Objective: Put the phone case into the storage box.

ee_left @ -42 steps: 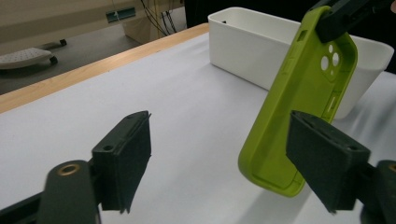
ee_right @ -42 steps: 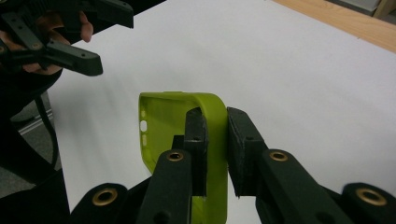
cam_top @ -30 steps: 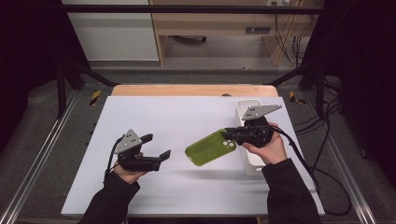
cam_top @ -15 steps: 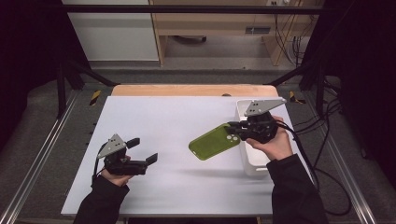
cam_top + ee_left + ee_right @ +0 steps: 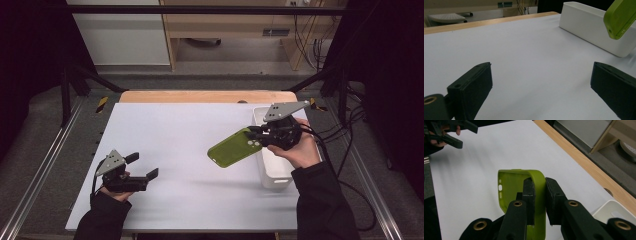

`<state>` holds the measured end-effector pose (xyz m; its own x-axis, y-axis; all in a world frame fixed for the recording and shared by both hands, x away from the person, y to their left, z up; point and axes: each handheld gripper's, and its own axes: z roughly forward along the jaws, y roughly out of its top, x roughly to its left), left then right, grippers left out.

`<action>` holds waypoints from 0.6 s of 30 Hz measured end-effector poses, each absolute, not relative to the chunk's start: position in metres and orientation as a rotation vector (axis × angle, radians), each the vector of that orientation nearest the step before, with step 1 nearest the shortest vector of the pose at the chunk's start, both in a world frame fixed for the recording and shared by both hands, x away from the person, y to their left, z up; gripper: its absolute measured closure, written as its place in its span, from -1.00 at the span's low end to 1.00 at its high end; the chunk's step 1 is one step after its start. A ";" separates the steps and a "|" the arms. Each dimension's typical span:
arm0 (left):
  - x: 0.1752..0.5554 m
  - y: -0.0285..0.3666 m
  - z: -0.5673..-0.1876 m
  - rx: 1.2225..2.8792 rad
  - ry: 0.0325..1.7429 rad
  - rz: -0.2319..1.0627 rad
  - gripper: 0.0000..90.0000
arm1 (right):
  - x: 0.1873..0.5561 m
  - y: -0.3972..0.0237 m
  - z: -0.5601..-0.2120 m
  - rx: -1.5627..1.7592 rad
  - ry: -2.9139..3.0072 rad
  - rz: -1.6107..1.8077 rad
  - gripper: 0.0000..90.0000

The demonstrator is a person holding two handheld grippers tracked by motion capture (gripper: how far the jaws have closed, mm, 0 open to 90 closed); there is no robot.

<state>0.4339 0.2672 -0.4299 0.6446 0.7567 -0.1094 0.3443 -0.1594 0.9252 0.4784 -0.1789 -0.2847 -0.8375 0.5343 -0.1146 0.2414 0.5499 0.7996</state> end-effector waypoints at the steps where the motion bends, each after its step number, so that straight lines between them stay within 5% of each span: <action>1: 0.434 0.268 -0.431 1.757 0.893 0.465 -0.92 | 0.479 -0.179 -0.283 0.632 2.444 1.176 0.77; 18: 0.437 0.275 -0.441 1.773 0.883 0.503 -0.92 | 0.479 -0.184 -0.262 0.587 2.421 1.079 0.77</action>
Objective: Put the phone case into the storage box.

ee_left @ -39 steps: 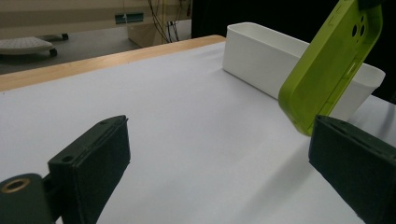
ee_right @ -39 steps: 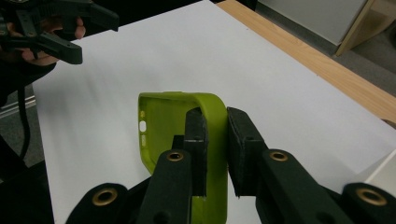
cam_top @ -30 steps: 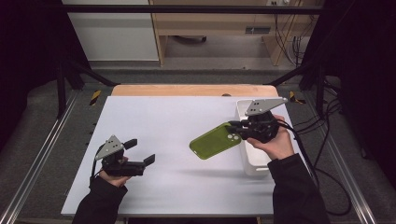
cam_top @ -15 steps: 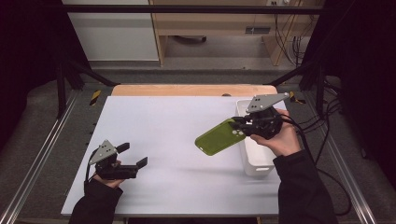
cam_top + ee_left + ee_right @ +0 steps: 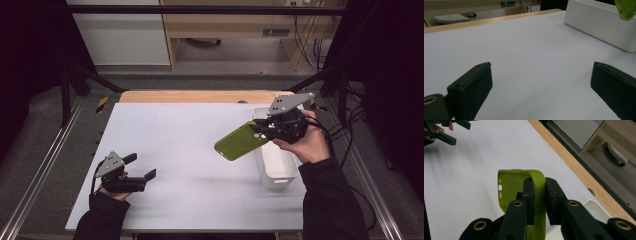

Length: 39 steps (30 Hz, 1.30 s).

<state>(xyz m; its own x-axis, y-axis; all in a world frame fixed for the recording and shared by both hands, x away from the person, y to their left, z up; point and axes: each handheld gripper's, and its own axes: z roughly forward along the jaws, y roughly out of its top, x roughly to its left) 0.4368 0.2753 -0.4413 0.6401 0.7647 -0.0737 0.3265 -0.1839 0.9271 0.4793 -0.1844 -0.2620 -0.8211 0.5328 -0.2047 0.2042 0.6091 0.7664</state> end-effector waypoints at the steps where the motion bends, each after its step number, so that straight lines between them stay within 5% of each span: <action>1: 0.437 0.276 -0.442 1.775 0.883 0.506 -0.93 | 0.479 -0.184 -0.261 0.578 2.418 1.075 0.77; 39: 0.439 0.276 -0.448 1.796 0.872 0.513 -0.93 | 0.482 -0.202 -0.230 0.502 2.332 0.903 0.76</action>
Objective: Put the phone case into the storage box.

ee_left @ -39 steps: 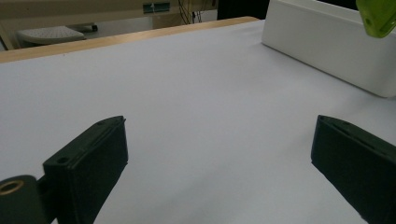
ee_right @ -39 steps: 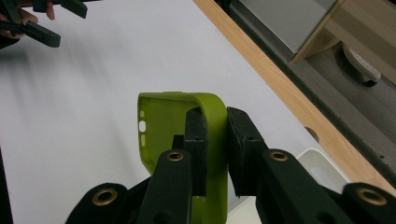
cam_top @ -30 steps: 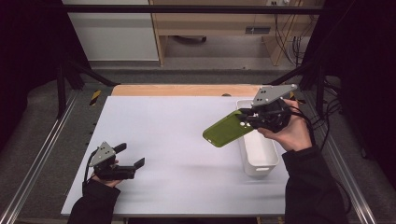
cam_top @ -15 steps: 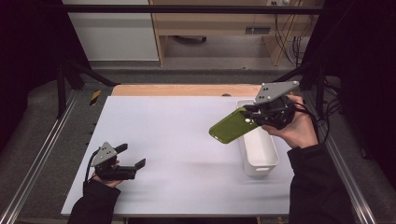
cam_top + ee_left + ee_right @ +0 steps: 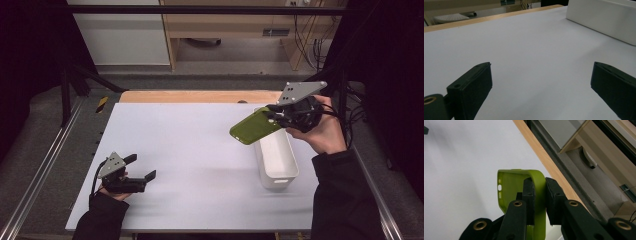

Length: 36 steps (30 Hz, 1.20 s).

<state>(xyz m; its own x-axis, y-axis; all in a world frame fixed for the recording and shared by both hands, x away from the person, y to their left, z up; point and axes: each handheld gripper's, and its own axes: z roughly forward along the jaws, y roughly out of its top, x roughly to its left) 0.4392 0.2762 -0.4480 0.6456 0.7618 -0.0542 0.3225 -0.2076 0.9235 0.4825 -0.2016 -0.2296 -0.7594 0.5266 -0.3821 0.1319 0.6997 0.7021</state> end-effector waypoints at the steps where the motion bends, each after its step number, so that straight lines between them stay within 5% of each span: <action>1: 0.439 0.276 -0.448 1.796 0.873 0.514 -0.93 | 0.483 -0.202 -0.229 0.503 2.329 0.901 0.76; 36: 0.439 0.276 -0.449 1.801 0.864 0.510 -0.93 | 0.502 -0.220 -0.222 0.481 2.268 0.712 0.76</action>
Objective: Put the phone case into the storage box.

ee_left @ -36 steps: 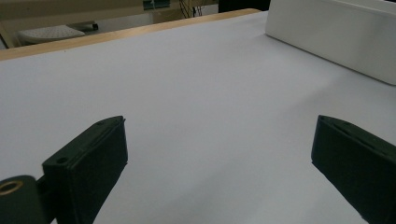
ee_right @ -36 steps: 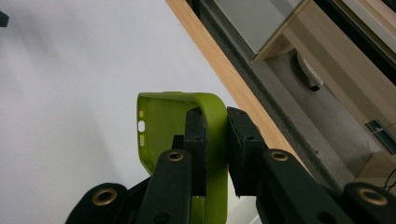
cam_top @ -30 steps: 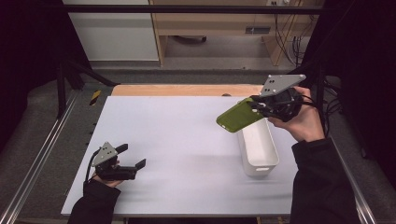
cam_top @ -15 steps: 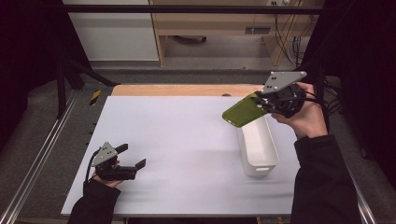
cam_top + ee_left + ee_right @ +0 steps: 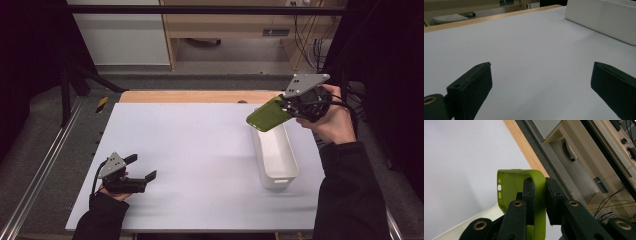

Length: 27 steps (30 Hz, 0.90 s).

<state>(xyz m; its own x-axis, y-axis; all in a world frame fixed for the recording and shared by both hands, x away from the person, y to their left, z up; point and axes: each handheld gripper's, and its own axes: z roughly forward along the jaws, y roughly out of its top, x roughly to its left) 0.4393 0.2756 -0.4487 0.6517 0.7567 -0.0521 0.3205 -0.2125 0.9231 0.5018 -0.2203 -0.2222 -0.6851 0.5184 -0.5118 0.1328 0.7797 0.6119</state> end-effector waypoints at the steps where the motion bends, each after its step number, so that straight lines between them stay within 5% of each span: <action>1: 0.439 0.276 -0.449 1.801 0.864 0.509 -0.93 | 0.503 -0.221 -0.222 0.484 2.267 0.709 0.76; 27: 0.440 0.275 -0.450 1.806 0.863 0.506 -0.93 | 0.520 -0.227 -0.237 0.421 2.270 0.552 0.76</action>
